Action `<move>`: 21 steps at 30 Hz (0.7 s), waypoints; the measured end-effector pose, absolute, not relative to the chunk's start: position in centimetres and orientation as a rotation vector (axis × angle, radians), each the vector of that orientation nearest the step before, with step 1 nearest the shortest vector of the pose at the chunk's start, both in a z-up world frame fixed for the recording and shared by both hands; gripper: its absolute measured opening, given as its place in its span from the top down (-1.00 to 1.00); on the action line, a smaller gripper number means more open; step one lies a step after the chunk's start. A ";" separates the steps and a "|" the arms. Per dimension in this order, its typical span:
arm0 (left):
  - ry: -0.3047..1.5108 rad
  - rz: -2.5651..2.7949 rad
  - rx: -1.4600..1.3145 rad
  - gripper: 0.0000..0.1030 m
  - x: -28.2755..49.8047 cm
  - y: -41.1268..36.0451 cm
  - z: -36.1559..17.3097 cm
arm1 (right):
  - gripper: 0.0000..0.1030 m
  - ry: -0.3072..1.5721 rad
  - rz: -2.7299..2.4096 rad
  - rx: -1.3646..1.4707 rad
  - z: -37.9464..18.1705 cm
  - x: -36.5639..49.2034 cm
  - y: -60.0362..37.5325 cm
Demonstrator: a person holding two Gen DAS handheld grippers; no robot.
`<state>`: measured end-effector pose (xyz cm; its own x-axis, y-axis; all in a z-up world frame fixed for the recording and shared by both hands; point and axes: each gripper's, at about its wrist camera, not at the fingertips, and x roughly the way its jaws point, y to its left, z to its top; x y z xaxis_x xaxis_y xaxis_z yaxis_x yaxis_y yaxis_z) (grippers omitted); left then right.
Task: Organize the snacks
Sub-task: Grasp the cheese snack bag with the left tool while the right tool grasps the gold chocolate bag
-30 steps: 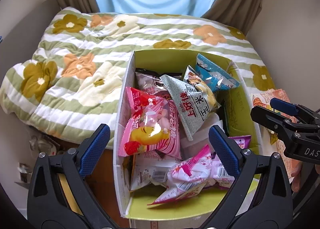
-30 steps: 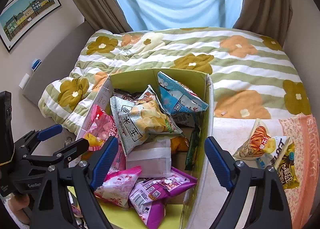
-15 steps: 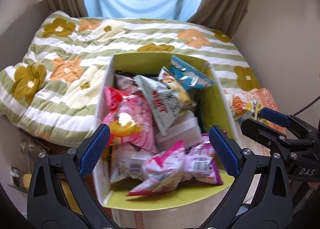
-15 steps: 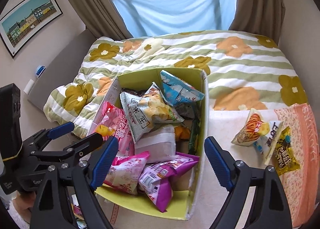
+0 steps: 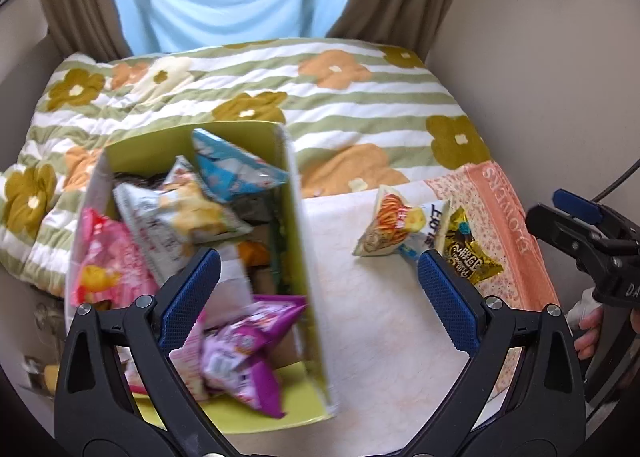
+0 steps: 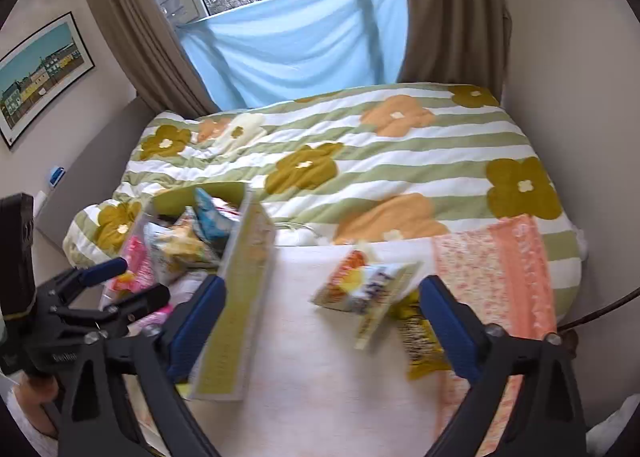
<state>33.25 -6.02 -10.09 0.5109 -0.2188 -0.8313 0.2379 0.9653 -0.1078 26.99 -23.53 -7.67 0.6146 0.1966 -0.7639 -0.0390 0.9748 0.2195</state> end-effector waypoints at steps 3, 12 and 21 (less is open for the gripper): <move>1.033 -0.291 0.032 -0.91 34.8 -9.3 -11.2 | -0.98 0.923 0.132 0.153 -9.1 26.9 -27.0; 1.211 -0.376 0.130 -0.91 38.5 -19.0 -18.0 | -0.98 1.131 0.250 0.118 -17.7 28.0 -31.9; 1.319 -0.349 0.320 -0.91 40.6 -23.4 -24.9 | -0.98 1.153 0.265 0.010 -22.7 28.4 -31.7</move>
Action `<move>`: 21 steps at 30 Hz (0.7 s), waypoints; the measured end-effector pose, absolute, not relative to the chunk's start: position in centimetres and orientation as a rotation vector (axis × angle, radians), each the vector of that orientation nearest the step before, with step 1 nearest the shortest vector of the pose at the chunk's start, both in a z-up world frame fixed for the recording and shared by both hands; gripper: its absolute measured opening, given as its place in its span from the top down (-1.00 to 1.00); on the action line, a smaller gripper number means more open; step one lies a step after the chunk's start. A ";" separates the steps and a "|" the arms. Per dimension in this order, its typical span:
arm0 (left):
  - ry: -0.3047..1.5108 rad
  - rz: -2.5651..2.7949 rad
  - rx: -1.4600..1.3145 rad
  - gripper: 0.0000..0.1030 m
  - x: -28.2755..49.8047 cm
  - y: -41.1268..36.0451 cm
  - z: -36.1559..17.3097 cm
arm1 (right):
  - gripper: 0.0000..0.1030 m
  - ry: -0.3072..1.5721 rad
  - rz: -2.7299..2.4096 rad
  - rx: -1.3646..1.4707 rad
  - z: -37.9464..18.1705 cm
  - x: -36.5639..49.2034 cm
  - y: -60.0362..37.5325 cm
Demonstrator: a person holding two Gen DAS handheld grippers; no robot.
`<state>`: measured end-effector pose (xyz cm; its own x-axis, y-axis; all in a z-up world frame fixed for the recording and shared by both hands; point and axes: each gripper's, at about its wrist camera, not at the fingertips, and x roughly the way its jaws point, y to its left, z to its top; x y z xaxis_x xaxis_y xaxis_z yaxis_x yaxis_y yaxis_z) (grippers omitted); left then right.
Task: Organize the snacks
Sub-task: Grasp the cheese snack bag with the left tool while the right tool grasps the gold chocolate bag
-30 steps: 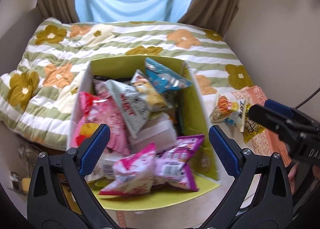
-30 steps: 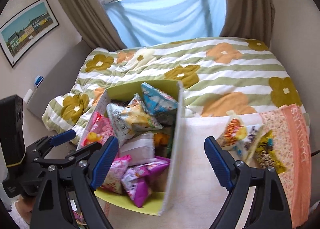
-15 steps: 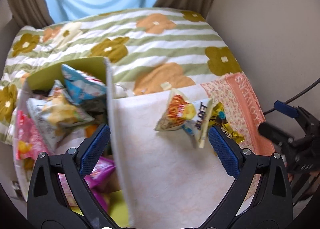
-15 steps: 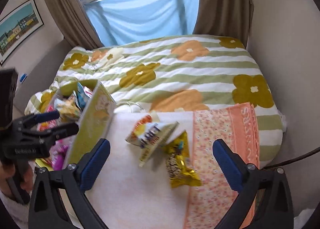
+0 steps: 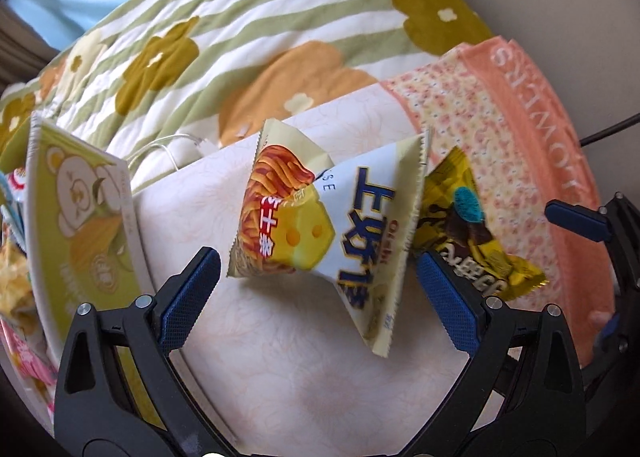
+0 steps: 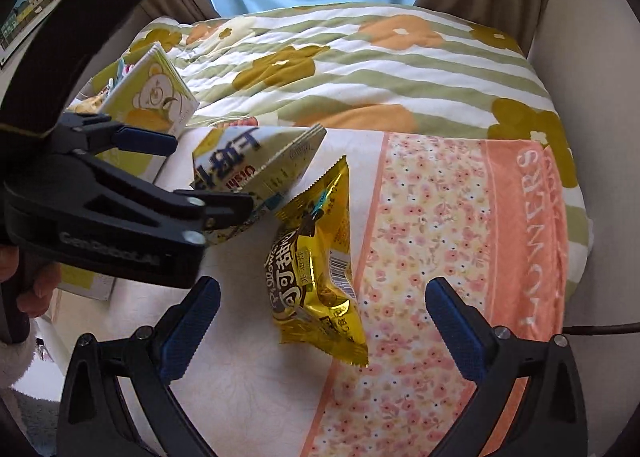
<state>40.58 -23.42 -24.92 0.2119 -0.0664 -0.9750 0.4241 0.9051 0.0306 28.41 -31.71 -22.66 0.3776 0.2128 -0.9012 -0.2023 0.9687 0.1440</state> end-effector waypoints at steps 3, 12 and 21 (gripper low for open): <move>1.320 -0.335 0.352 -0.91 41.2 -23.6 -25.9 | -0.98 1.162 0.276 -0.002 -23.9 29.1 -31.4; 1.331 -0.362 0.360 -0.54 42.2 -23.9 -27.5 | -0.95 1.167 0.331 -0.014 -26.4 30.8 -31.0; 1.323 -0.344 0.307 -0.40 42.0 -23.3 -27.0 | -0.29 1.179 0.355 -0.013 -27.2 30.9 -30.9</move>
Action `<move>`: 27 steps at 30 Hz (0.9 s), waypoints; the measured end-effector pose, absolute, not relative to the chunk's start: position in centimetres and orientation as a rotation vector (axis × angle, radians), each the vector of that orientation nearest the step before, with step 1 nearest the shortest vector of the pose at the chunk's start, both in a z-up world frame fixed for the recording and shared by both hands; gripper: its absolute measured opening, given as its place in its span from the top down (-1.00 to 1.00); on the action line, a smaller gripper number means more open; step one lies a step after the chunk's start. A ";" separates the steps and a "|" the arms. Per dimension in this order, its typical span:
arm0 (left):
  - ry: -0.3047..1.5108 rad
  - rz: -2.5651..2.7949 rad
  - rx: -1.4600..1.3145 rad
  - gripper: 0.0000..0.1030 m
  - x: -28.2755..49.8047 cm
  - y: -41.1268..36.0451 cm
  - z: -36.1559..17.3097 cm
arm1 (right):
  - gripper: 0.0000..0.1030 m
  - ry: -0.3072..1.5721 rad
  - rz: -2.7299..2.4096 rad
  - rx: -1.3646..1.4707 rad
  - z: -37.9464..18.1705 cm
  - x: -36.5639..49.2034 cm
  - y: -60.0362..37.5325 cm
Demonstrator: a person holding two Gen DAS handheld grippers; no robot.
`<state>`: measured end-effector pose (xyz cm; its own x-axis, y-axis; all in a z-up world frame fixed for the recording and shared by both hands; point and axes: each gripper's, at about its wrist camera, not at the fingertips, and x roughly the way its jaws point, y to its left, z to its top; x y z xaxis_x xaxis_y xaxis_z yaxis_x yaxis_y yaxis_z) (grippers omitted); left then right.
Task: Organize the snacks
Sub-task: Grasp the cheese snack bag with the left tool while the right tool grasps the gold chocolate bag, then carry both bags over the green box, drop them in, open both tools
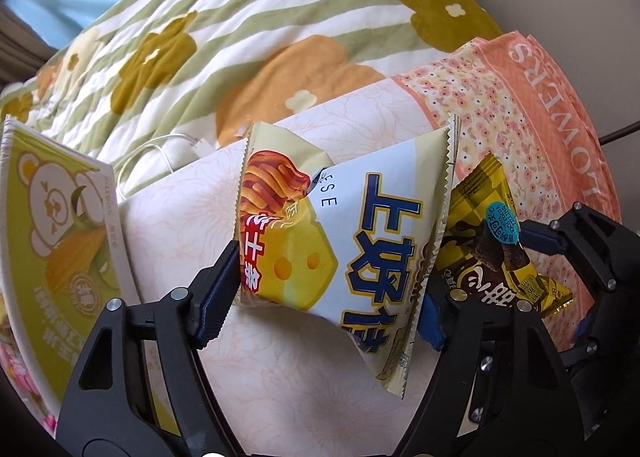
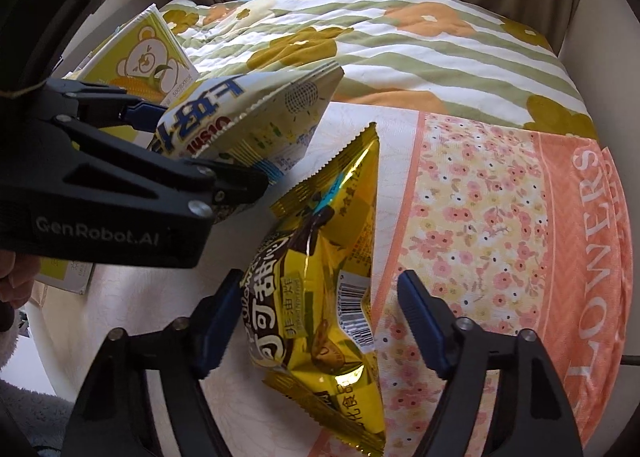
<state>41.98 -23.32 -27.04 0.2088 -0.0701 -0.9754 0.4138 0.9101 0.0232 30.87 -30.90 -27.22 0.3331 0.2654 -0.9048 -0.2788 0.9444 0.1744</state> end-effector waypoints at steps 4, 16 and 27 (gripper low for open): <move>1.323 -0.329 0.295 -0.40 41.4 -22.8 -26.8 | -0.01 1.176 0.364 -0.018 -27.2 30.7 -30.8; 1.226 -0.310 0.204 -0.40 38.9 -20.7 -21.2 | 0.00 1.140 0.359 -0.032 -23.8 29.2 -31.2; 1.054 -0.247 0.096 -0.40 35.3 -14.8 -10.7 | 0.00 1.058 0.389 -0.046 -15.1 28.2 -28.6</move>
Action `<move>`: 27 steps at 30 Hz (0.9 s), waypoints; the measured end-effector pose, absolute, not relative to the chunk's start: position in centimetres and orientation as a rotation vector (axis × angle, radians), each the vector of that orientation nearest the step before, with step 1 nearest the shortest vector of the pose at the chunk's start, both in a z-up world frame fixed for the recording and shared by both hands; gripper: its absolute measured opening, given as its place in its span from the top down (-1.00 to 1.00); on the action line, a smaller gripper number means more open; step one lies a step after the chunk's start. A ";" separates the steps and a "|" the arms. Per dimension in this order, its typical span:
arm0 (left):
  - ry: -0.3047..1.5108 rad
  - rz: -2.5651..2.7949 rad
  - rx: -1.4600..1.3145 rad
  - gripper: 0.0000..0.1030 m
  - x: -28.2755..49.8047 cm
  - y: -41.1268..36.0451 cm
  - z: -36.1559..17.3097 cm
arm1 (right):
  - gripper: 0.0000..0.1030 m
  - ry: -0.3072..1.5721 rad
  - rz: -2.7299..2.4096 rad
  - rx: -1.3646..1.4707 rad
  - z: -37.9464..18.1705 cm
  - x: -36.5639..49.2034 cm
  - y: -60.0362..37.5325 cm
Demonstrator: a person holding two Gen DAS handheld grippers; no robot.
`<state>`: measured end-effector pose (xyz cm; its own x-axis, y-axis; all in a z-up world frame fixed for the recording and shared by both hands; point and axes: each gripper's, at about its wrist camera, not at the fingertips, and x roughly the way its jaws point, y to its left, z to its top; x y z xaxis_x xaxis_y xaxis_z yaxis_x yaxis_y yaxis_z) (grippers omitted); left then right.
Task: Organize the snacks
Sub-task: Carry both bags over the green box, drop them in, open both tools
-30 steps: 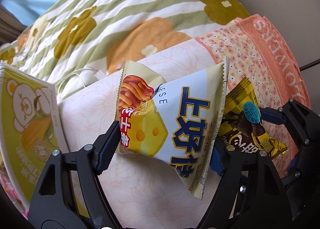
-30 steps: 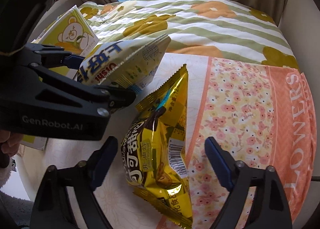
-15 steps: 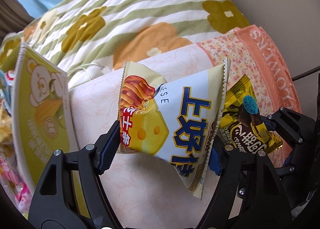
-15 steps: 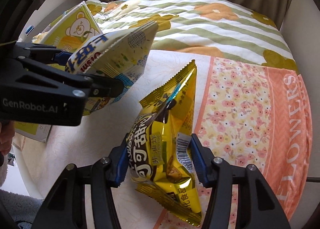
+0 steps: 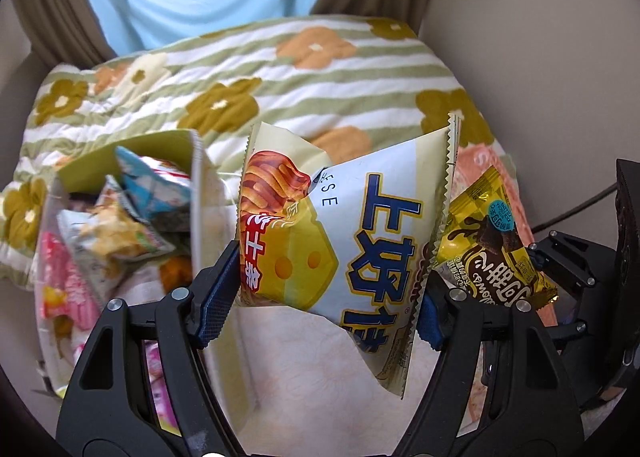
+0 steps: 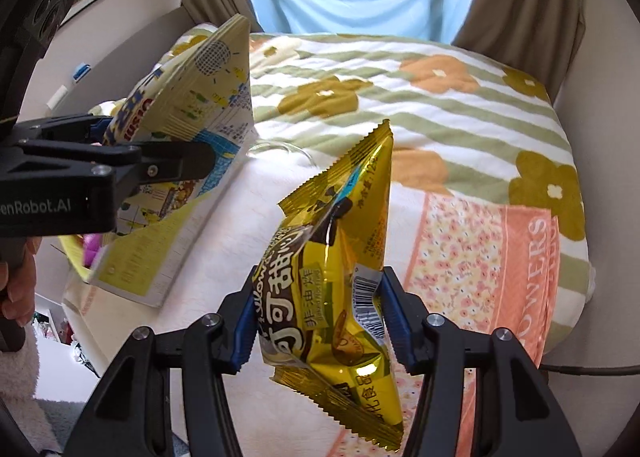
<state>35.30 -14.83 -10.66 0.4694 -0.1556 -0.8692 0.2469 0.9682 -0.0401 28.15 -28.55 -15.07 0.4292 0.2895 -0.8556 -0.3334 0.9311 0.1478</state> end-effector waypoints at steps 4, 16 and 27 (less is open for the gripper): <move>0.995 -0.218 0.082 -0.40 34.1 -11.3 -7.9 | 0.00 1.003 0.406 -0.064 -11.9 27.7 -25.6; 0.931 -0.168 0.074 -0.40 31.8 2.2 -4.7 | 0.00 0.919 0.458 -0.003 -6.8 27.6 -14.3; 1.006 -0.181 0.181 -0.40 31.8 9.9 -9.1 | 0.00 0.978 0.375 0.091 -8.8 28.8 -6.7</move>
<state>31.76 9.87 -9.13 0.5225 -0.0671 -0.8500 0.2336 0.9700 0.0670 28.83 -6.67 -8.84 0.5000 0.3503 -0.7920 -0.2691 0.9321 0.2424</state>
